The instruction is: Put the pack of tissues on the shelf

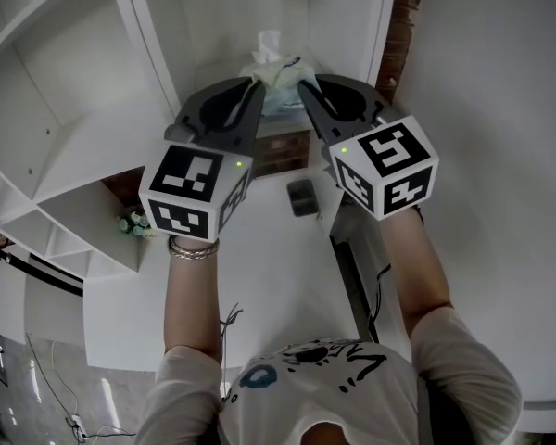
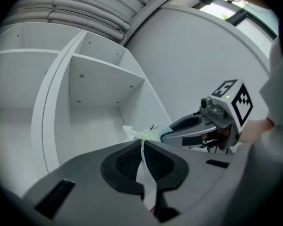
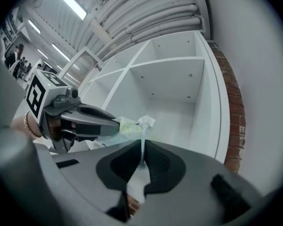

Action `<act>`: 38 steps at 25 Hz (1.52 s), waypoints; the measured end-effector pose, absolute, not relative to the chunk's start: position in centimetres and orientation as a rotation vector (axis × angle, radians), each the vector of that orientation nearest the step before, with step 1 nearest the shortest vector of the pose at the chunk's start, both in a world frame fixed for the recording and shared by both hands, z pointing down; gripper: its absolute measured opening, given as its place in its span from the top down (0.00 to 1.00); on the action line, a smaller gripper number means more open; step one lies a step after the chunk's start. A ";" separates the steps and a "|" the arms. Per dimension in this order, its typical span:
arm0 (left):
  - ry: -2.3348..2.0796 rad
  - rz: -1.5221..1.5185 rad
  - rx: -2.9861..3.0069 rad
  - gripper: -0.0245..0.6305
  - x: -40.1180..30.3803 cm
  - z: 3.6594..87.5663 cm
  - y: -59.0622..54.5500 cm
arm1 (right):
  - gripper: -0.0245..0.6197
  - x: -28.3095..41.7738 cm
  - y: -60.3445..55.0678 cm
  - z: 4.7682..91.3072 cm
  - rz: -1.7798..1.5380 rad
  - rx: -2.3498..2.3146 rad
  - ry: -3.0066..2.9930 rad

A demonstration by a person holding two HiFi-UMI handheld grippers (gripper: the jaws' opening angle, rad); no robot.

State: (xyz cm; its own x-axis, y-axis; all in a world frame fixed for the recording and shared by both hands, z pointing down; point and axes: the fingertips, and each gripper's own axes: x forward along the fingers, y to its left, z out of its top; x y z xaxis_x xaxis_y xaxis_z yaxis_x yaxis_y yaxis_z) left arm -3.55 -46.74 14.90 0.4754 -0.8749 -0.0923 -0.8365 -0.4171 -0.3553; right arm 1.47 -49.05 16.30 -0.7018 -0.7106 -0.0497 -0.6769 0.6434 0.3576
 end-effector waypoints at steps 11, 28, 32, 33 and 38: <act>1.563 -0.444 -2.244 0.93 -4.2 17.0 -49.8 | 0.90 0.3 -51.9 18.2 -0.489 1.105 -2.634; 1.663 -0.574 -2.138 0.93 -4.5 17.6 -51.5 | 0.90 -0.4 -54.2 18.1 -0.321 1.199 -2.603; 1.712 -0.604 -2.035 0.91 -4.7 17.8 -51.5 | 0.82 -0.2 -54.2 18.0 -0.267 1.213 -2.638; 1.720 -0.617 -2.019 0.86 -4.7 17.9 -51.5 | 0.80 -0.3 -54.1 17.9 -0.255 1.209 -2.647; 1.742 -0.654 -1.930 0.80 -5.0 18.3 -51.4 | 0.76 -0.4 -53.8 18.1 -0.265 1.175 -2.662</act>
